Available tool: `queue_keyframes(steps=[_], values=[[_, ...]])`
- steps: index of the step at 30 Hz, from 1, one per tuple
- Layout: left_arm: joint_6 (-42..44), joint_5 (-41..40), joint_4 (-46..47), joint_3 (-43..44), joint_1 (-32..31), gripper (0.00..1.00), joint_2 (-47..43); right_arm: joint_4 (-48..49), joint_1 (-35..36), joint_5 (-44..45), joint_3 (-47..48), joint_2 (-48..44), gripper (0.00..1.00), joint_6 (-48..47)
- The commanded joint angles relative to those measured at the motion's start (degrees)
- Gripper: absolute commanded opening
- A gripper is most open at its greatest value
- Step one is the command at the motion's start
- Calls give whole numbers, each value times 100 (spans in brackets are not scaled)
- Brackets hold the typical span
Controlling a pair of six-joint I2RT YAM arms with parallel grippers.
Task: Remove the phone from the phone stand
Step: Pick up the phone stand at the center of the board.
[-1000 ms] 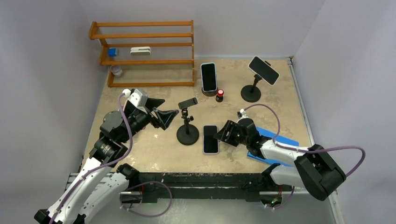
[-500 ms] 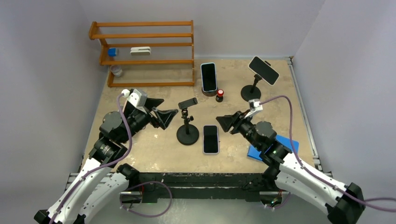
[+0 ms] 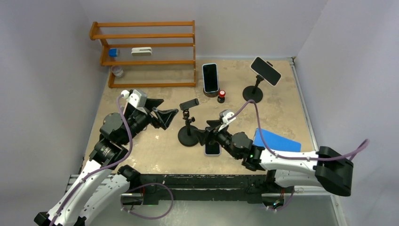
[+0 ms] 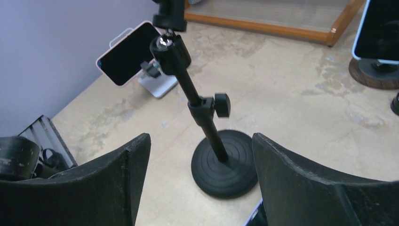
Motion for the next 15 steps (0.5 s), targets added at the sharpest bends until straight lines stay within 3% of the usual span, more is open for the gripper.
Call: queue_keyframes(steps=[1,9,15], values=[[115,-127,124,-34,-17,76,-38,1213,13,117,550,573,82,-395],[137,-232,110,-42,-17,76,-72,1756,13,121,1117,1538,82,-342],[129,-252,101,-42,-13,76,-69,1305,13,453,1794,2174,79,-147]])
